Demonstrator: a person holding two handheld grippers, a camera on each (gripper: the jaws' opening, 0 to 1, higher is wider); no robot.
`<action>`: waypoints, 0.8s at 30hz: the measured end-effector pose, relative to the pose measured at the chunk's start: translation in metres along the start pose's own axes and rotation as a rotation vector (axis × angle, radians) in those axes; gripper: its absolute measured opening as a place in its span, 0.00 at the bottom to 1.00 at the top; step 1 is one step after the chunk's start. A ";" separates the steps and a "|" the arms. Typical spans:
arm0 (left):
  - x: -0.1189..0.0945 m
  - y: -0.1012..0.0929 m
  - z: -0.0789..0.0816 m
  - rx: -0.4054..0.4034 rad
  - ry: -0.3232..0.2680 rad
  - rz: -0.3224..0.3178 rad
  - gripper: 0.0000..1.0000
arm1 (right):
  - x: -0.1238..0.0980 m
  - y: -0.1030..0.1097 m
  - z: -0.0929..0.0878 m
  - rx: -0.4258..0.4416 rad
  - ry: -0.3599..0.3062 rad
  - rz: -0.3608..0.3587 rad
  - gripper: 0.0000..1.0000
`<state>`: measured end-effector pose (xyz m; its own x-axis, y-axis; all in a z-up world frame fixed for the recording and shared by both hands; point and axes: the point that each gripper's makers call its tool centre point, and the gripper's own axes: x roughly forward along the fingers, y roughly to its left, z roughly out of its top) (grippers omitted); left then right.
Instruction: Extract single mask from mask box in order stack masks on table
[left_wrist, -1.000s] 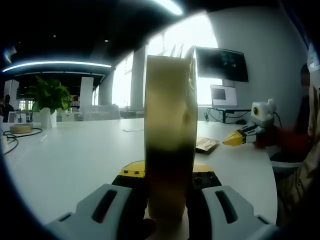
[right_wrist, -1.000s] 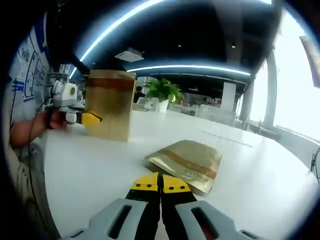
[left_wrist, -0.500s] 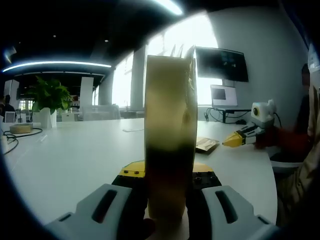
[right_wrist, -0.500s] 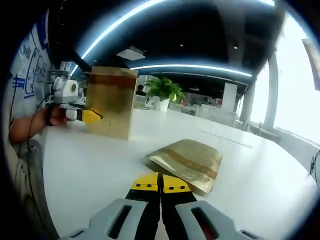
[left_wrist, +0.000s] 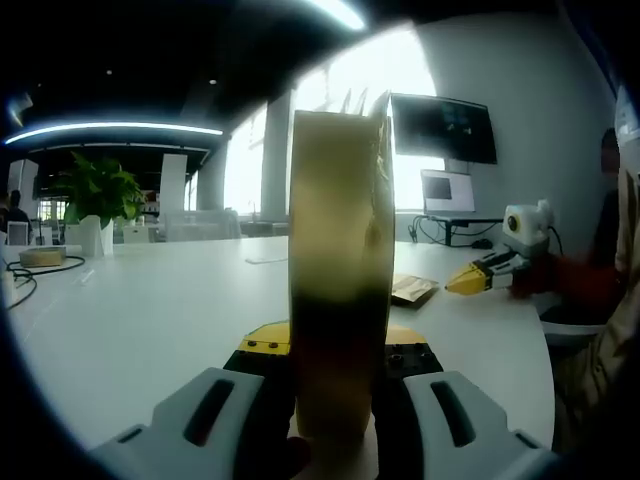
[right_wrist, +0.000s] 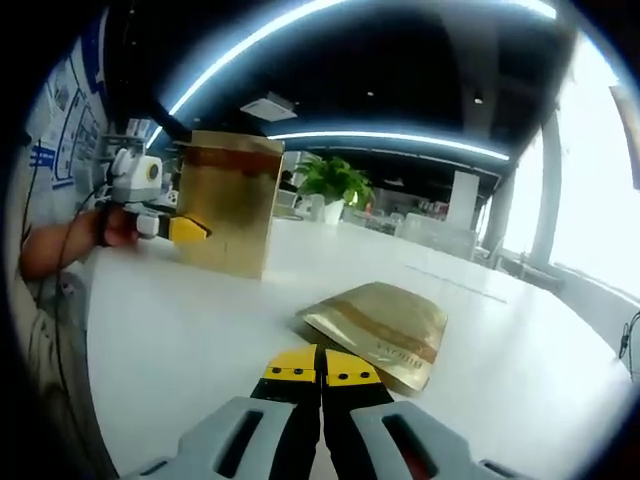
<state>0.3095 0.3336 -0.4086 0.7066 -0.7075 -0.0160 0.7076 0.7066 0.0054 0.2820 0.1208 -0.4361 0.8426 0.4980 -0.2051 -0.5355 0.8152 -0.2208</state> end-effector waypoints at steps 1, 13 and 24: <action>0.000 0.000 0.000 0.000 0.000 0.000 0.19 | 0.000 0.000 -0.002 -0.004 0.002 0.002 0.00; 0.000 0.000 0.000 0.000 0.000 -0.001 0.19 | -0.002 0.002 0.000 -0.033 0.001 0.008 0.00; 0.000 0.001 -0.001 0.000 0.000 -0.001 0.19 | -0.005 0.005 0.020 -0.095 -0.008 0.001 0.00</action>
<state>0.3103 0.3346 -0.4095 0.7057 -0.7084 -0.0158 0.7085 0.7057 0.0054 0.2762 0.1284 -0.4174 0.8422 0.5015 -0.1979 -0.5391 0.7830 -0.3103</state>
